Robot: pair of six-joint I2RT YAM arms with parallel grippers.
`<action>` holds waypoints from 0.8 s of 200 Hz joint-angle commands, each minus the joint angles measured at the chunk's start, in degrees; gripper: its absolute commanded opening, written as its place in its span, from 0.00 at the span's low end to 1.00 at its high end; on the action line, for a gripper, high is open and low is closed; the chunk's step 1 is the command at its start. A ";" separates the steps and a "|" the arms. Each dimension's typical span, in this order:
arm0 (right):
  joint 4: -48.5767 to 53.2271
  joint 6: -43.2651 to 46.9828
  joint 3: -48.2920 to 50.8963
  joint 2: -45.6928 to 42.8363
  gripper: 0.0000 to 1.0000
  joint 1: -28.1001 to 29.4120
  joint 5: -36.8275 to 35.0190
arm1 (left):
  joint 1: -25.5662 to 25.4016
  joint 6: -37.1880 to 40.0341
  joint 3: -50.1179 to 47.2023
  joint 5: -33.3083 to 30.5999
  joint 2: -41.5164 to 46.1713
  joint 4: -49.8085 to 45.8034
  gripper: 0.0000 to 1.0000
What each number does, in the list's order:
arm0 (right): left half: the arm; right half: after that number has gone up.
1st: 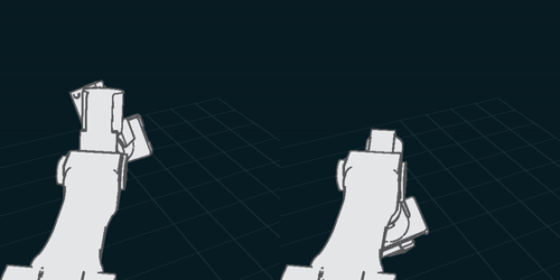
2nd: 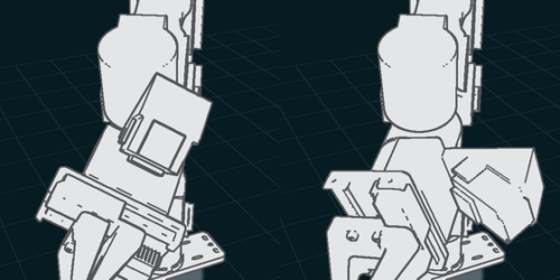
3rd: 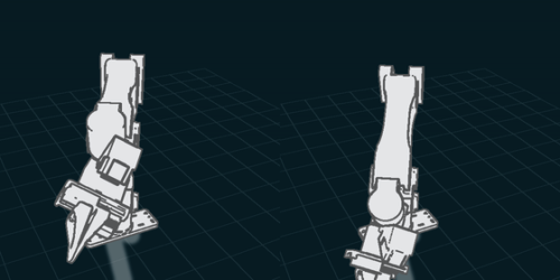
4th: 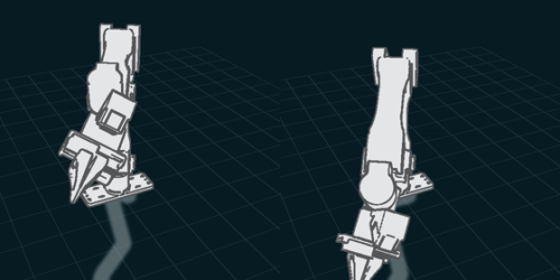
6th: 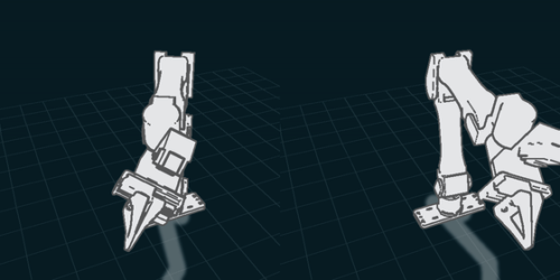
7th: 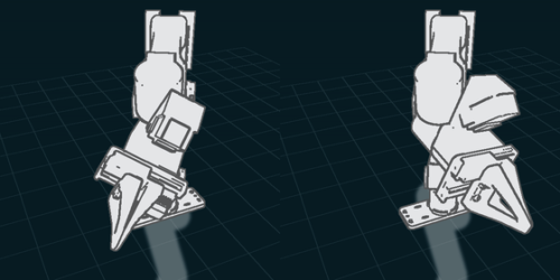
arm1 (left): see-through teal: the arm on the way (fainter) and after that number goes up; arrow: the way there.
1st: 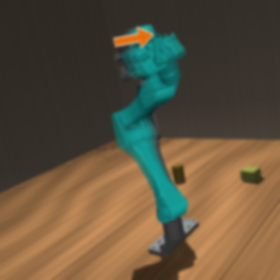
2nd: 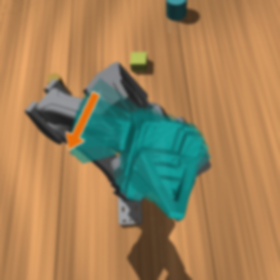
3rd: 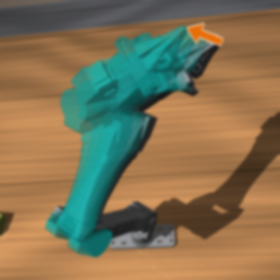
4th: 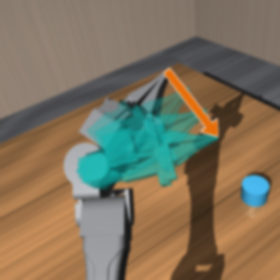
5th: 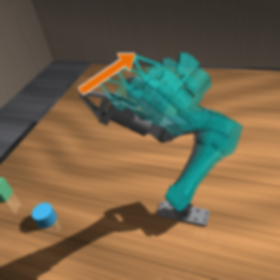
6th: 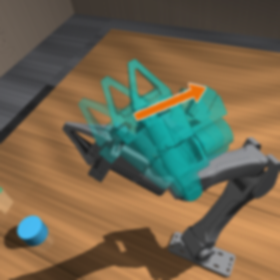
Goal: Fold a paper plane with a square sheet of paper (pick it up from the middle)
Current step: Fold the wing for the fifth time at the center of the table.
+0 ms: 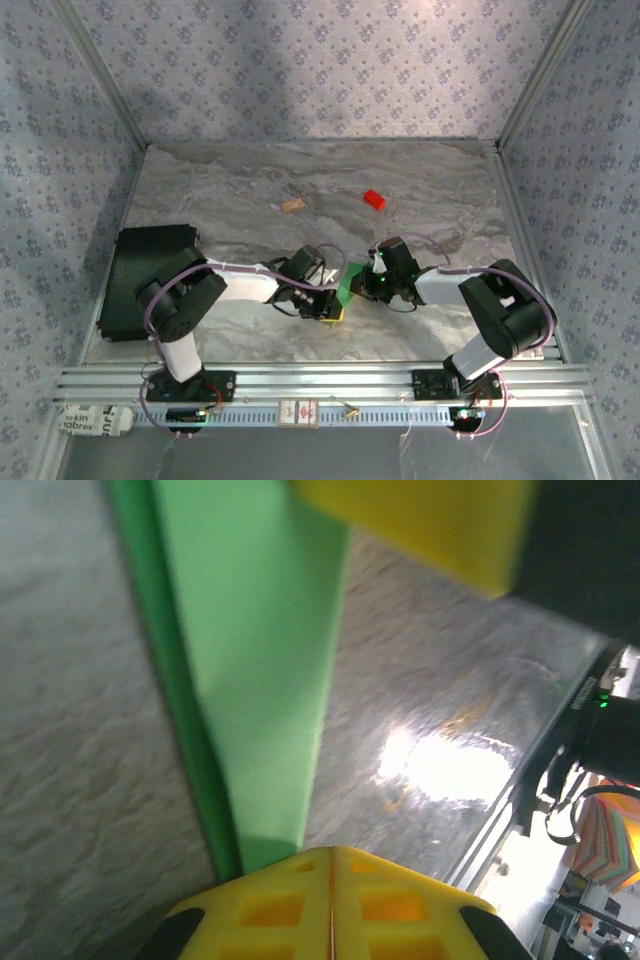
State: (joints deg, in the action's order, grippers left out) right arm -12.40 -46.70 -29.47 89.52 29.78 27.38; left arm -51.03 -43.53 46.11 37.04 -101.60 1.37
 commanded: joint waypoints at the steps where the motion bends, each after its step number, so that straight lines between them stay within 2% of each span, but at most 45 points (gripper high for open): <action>1: 3.88 1.01 1.24 3.74 0.10 -0.84 -9.00 | -0.13 1.30 -1.84 1.45 0.08 -4.39 0.07; 48: 4.36 1.60 1.69 3.00 0.10 -1.78 -8.92 | -0.30 1.92 -5.93 1.37 4.30 -6.00 0.05; 92: 4.74 1.66 1.79 2.18 0.10 -2.20 -8.60 | -0.23 3.48 -5.55 -0.29 9.32 -6.07 0.02; 123: 4.63 1.54 1.89 1.89 0.10 -2.20 -8.60 | 1.44 0.87 -4.99 -1.63 11.71 0.22 0.00; 160: 4.76 1.35 2.08 1.56 0.10 -2.27 -8.57 | 4.44 -3.59 -1.16 -2.61 6.71 7.85 0.01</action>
State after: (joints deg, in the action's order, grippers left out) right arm -12.34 -46.70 -29.45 89.41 29.10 28.18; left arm -48.12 -44.18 41.63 35.83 -91.98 2.83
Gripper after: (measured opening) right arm 0.098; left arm 0.047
